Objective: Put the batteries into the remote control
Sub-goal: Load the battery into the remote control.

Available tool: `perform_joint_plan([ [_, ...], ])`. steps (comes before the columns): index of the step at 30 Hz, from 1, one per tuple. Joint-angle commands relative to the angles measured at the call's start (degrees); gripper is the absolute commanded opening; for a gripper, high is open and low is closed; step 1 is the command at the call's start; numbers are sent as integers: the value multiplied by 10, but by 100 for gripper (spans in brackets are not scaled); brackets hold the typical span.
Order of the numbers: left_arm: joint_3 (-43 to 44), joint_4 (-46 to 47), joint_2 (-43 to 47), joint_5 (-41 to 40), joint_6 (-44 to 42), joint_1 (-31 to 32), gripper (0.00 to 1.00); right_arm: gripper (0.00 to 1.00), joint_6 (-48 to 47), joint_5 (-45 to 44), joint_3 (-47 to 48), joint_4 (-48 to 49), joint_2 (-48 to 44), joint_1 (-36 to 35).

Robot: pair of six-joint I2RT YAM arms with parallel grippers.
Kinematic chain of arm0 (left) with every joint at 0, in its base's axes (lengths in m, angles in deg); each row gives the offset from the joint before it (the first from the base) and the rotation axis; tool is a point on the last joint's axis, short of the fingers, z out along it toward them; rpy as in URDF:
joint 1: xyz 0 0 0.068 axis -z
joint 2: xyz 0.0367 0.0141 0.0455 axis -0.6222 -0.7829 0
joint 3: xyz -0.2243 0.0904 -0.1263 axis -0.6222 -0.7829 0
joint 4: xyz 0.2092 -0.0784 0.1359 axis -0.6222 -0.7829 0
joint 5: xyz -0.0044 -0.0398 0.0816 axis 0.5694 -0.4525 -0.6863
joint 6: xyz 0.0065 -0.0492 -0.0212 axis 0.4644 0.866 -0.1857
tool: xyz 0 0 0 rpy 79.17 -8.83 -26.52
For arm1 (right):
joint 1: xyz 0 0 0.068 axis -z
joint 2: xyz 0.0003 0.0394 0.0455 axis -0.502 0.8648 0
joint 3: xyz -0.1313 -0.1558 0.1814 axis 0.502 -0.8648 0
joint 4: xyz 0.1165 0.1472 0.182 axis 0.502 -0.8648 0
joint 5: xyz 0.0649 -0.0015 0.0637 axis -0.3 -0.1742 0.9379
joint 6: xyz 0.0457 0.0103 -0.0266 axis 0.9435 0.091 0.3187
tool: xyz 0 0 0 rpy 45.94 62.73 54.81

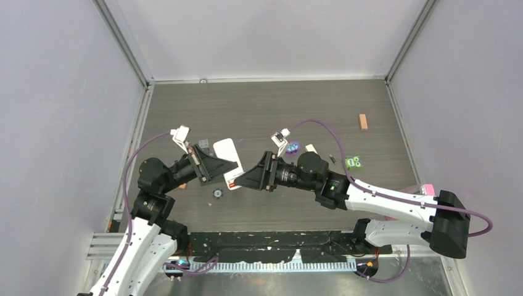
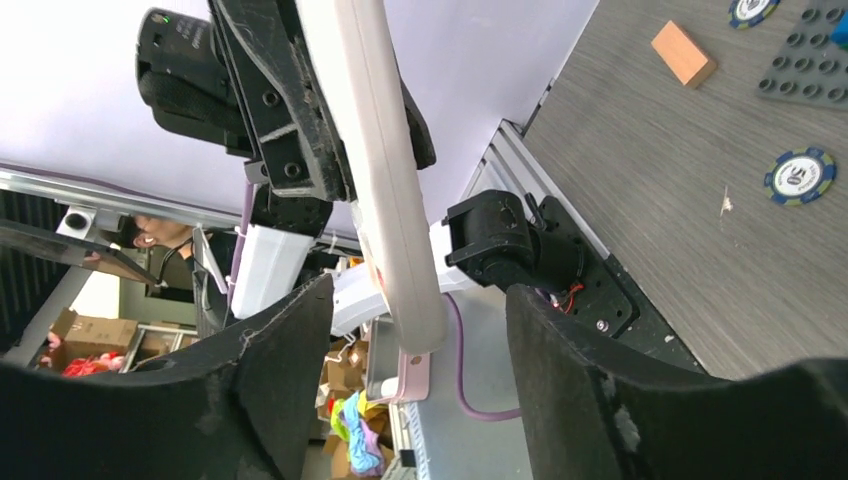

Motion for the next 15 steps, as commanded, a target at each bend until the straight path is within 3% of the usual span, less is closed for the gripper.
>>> perform_joint_plan([
  [1, -28, 87, 47, -64, 37, 1, 0, 74, 12, -22, -2, 58, -15, 0],
  [5, -52, 110, 88, -113, 60, 1, 0, 74, 30, -23, 6, 97, 7, 0],
  [15, -79, 135, 132, -178, 132, 1, 0, 59, 73, -22, 30, 200, 67, -1],
])
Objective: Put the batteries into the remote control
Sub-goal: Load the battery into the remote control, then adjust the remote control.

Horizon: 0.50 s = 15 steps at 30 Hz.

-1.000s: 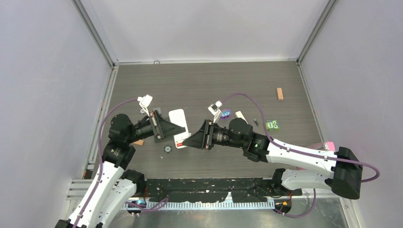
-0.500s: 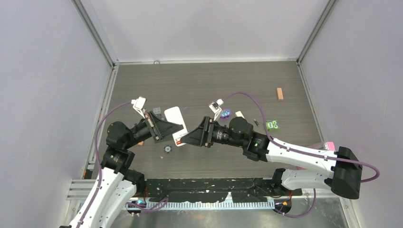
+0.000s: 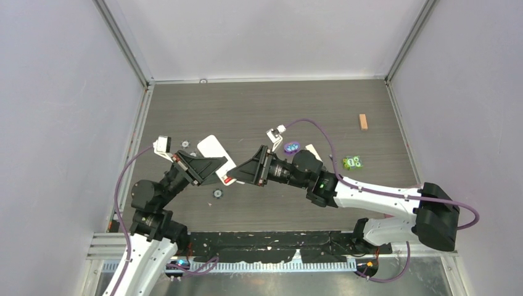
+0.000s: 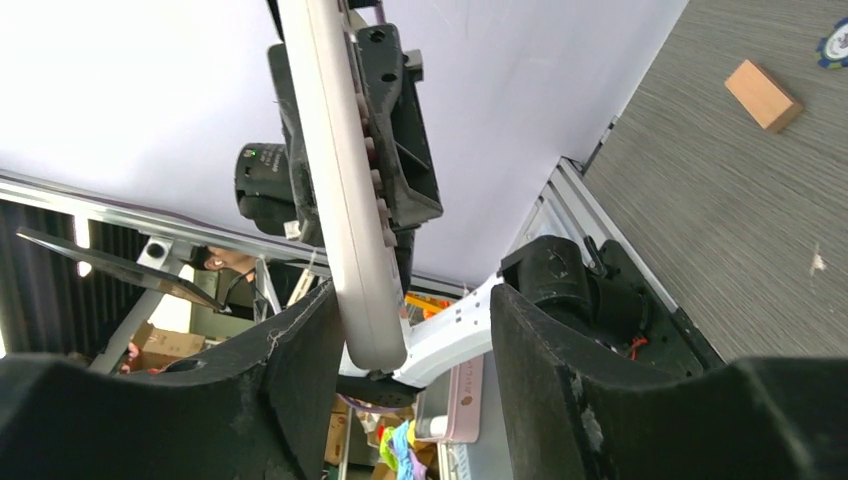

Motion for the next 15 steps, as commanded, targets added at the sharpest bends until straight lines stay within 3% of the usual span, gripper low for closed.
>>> perform_joint_plan([
  [1, -3, 54, 12, -39, 42, 1, 0, 59, 18, -12, 30, 90, 16, -1],
  [9, -13, 64, 9, -41, 72, 1, 0, 49, 23, -4, 49, 104, 44, -1],
  [12, -17, 66, 11, -39, 73, 1, 3, 34, 22, -10, 49, 107, 44, -1],
  [15, -20, 62, 14, -39, 70, 2, 13, 17, 19, -10, 49, 100, 40, -1],
])
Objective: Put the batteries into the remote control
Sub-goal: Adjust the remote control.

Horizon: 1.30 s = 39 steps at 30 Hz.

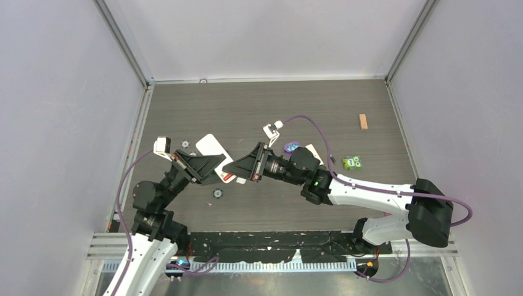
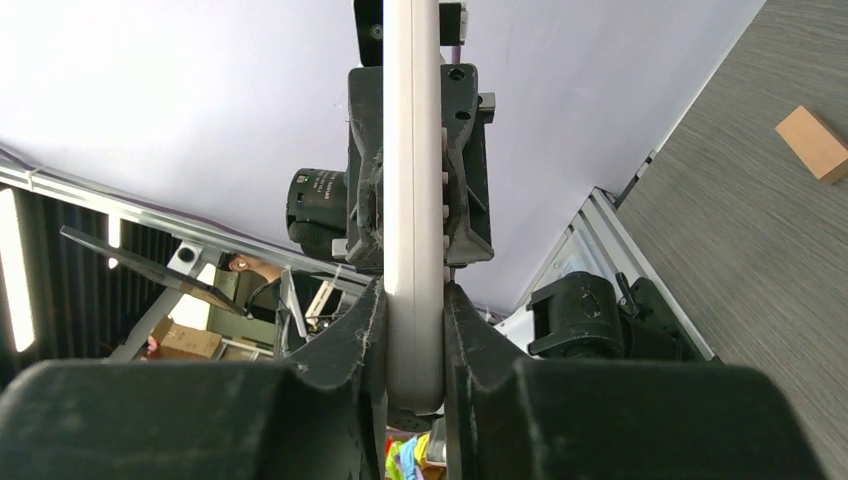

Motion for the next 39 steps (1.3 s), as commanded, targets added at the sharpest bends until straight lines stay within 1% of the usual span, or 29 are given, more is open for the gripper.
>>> perform_joint_plan([
  [1, 0, 36, 9, -7, -2, 1, 20, 11, 0, -7, 22, 21, -3, -1],
  [3, 1, 11, 14, -15, -12, 1, 37, 6, -10, -2, 21, 12, -7, 0],
  [4, -1, 4, 16, -20, -17, 1, 46, 6, -13, 4, 21, 11, -8, 2],
  [6, -3, -1, 16, -23, -26, 0, 57, 5, -22, 27, 20, -4, -12, 11],
  [9, -4, -4, 10, -14, -40, 0, 64, 5, -37, 78, 18, -19, -27, 26],
  [13, 8, -24, -7, 22, -65, -6, 66, 5, -75, 147, 28, -73, -54, 55],
  [14, 13, -28, -13, 38, -71, -7, 66, 5, -81, 177, 32, -91, -57, 58],
  [16, 19, -32, -23, 55, -77, -8, 64, 5, -98, 221, 45, -117, -59, 66],
  [20, 31, -15, -55, 97, -71, -8, 54, 5, -114, 265, 42, -135, -68, 77],
  [23, 33, -6, -66, 114, -65, -8, 49, 6, -99, 293, 41, -118, -62, 86],
  [25, 32, 0, -68, 124, -64, -8, 48, 5, -87, 311, 43, -104, -54, 91],
  [27, 36, 2, -72, 136, -62, -8, 43, 5, -74, 324, 46, -93, -46, 95],
  [29, 38, 7, -78, 150, -60, -8, 37, 5, -60, 330, 46, -88, -39, 101],
  [30, 39, 8, -81, 157, -60, -8, 31, 6, -58, 331, 47, -87, -35, 104],
  [32, 41, 4, -84, 165, -60, -8, 16, 7, -57, 330, 49, -92, -32, 108],
  [34, 43, 3, -86, 168, -60, -8, 1, 16, -62, 326, 49, -97, -33, 112],
  [35, 43, 4, -87, 169, -60, -8, 0, 25, -74, 323, 51, -115, -38, 114],
  [36, 43, 5, -88, 168, -60, -8, 0, 39, -83, 313, 54, -128, -42, 117],
  [37, 42, 5, -87, 166, -60, -8, 0, 46, -100, 307, 56, -156, -50, 119],
  [38, 41, 5, -87, 161, -60, -8, 0, 58, -109, 294, 59, -179, -55, 121],
  [39, 40, 6, -87, 156, -60, -8, 0, 63, -124, 290, 58, -186, -66, 124],
])
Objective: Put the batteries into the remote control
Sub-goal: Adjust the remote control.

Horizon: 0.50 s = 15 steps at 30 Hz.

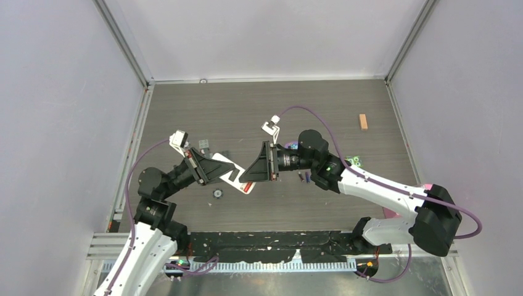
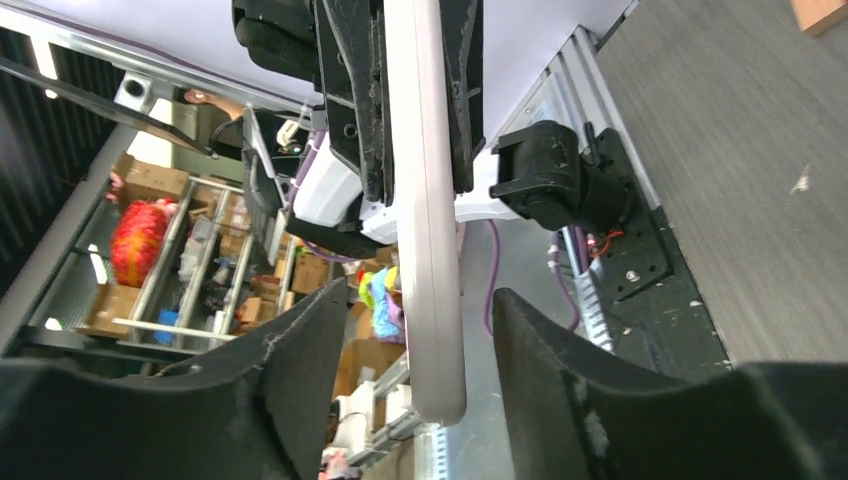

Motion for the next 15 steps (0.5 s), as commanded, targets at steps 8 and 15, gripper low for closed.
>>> perform_joint_plan([
  [8, -6, -3, 13, -40, -34, -3, 0, 88, -135, -131, 17, -209, -139, 45],
  [15, -13, -4, 47, -66, -65, -3, 0, 55, -266, -393, 35, -513, -122, 77],
])
